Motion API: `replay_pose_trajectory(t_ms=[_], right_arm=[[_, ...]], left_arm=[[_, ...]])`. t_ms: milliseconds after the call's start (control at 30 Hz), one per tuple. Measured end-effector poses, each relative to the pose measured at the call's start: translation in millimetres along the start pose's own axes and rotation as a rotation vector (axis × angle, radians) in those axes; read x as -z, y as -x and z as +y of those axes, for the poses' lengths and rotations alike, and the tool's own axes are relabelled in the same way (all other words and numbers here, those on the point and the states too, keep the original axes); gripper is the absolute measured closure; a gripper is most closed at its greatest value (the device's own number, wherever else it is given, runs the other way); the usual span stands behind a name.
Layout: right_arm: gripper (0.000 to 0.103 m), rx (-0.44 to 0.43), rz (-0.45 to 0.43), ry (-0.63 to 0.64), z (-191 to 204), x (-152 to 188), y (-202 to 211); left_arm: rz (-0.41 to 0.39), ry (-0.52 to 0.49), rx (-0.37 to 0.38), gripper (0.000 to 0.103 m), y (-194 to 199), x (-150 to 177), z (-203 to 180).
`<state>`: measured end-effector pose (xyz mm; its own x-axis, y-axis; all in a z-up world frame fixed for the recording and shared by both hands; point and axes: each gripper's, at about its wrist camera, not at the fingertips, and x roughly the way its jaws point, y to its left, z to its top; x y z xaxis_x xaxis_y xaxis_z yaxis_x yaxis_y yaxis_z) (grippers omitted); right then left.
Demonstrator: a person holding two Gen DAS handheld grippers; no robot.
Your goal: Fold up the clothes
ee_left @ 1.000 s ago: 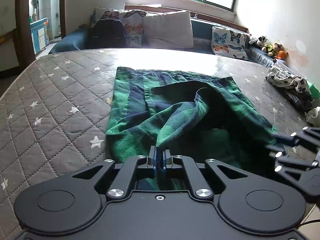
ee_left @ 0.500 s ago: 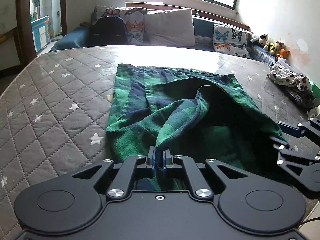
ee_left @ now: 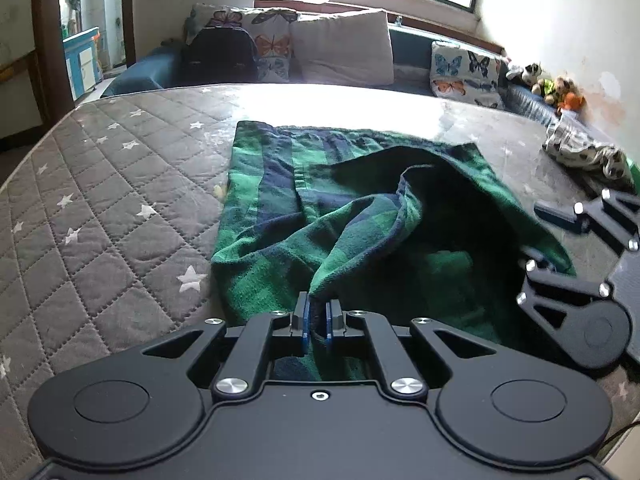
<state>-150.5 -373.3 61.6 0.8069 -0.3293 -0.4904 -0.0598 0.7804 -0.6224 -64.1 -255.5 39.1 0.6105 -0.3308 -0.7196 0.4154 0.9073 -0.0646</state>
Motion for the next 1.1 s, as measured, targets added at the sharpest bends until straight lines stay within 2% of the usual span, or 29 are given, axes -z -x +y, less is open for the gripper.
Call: replay_pose_trajectory(t_ms=[33,67,100,200,433,567,667,733,833,933,967,1100], right_arm=[[0.077,-0.008,0.003,0.005,-1.6,-0.1,-1.4],[0.079,-0.019,0.008,0.010,-3.6,0.3,-2.2],[0.084,-0.024,0.010,0.015,-5.3,0.9,-2.4],[0.086,-0.012,0.015,0.035,-15.4,5.2,-0.2],[0.087,-0.028,0.022,0.035,-40.4,17.7,9.0],[0.087,-0.017,0.031,0.062,-49.8,24.7,9.6],[0.087,-0.055,0.049,0.048,-58.4,29.1,6.9],[0.087,-0.085,0.064,0.031,-64.1,32.5,5.8],[0.087,-0.126,0.080,0.003,-71.3,37.7,4.2],[0.089,-0.196,0.084,-0.068,-81.9,43.5,4.0],[0.090,-0.186,0.069,-0.079,-83.0,44.6,6.4],[0.091,-0.078,-0.033,-0.056,-79.8,46.2,23.3]], left_arm=[[0.004,-0.012,-0.009,0.080,-0.7,0.5,-1.0],[0.006,-0.025,-0.022,0.074,-1.9,0.1,-1.6],[0.008,-0.039,-0.029,0.074,-3.7,-0.3,-1.8],[0.026,-0.059,-0.029,0.074,-9.7,-2.1,-1.0],[0.049,-0.141,-0.025,0.074,-18.7,-3.0,-9.6],[0.051,-0.205,0.002,0.074,-19.9,-2.2,-19.7],[0.063,-0.236,0.016,0.074,-24.0,-1.7,-25.4],[0.068,-0.239,0.023,0.075,-26.5,-1.8,-26.1],[0.074,-0.223,0.048,0.087,-27.3,-3.8,-21.5],[0.069,-0.190,0.071,0.094,-24.6,-5.0,-15.6],[0.065,-0.181,0.077,0.097,-23.6,-5.3,-14.7],[0.013,-0.095,0.096,0.099,-8.8,-8.9,-0.2]])
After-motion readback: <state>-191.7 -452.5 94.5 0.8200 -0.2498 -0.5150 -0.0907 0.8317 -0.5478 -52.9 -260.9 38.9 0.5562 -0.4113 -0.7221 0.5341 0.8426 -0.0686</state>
